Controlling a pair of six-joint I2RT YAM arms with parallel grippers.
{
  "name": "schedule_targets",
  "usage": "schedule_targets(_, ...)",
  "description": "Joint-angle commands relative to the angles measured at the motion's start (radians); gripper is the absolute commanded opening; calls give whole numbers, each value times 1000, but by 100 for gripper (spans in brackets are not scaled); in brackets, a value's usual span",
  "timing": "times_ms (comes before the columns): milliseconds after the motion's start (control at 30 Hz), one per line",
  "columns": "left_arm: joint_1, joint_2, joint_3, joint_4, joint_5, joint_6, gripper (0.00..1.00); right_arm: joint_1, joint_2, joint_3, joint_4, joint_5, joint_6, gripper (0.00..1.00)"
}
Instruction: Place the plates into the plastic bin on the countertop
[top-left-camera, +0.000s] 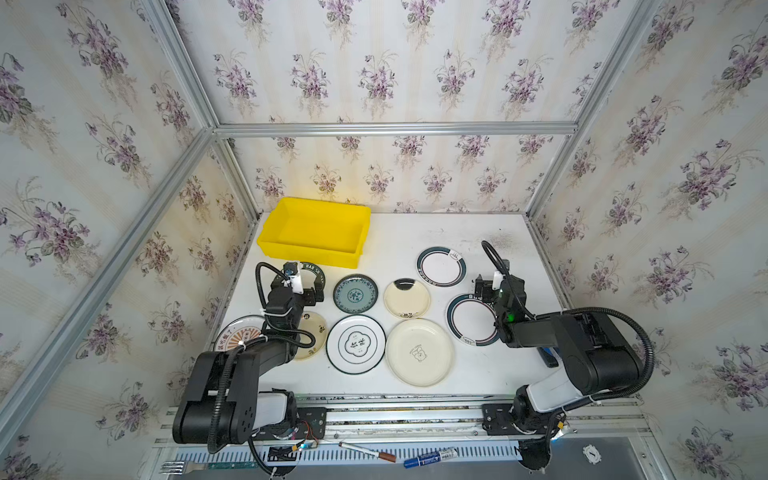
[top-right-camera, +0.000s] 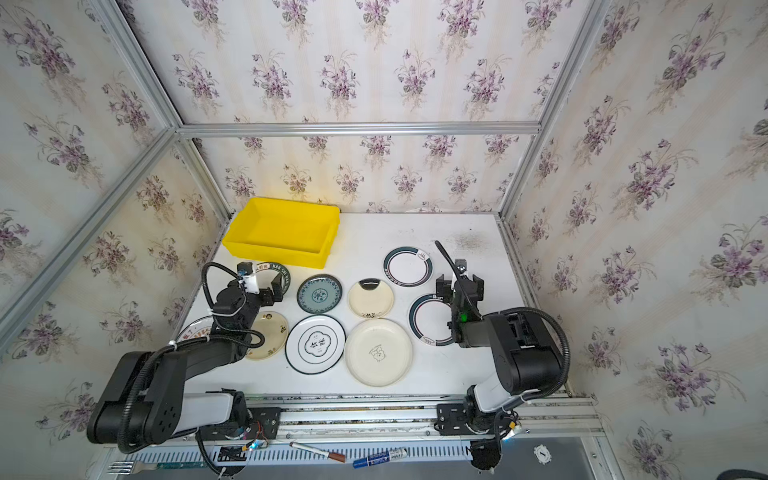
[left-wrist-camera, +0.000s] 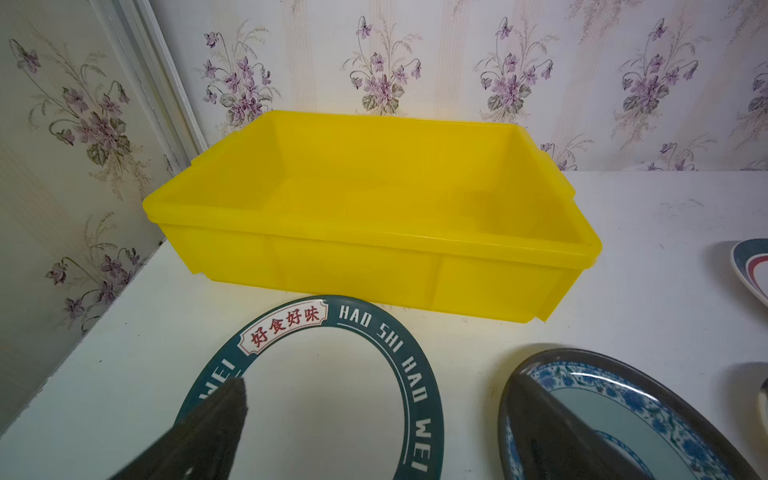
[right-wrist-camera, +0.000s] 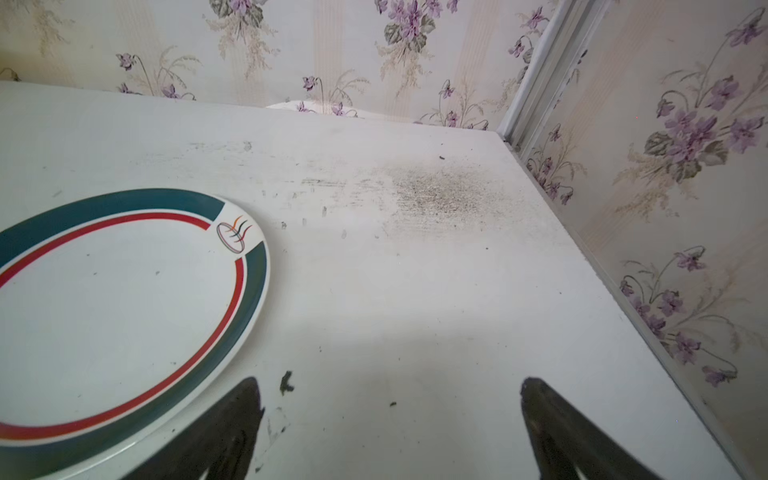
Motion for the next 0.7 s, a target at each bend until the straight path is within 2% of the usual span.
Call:
schedule_targets(0, 1, 0, 8, 11, 11, 8, 100, -1, -1, 7, 27, -74, -23, 100)
schedule_targets(133, 2, 0, 8, 11, 11, 7, 100, -1, -3, 7, 22, -85, -23, 100)
schedule_targets(200, 2, 0, 8, 11, 11, 8, 100, -7, 2, 17, 13, -19, 12, 100)
schedule_targets(667, 3, 0, 10, 10, 10, 7, 100, -27, -1, 18, 3, -21, 33, 100)
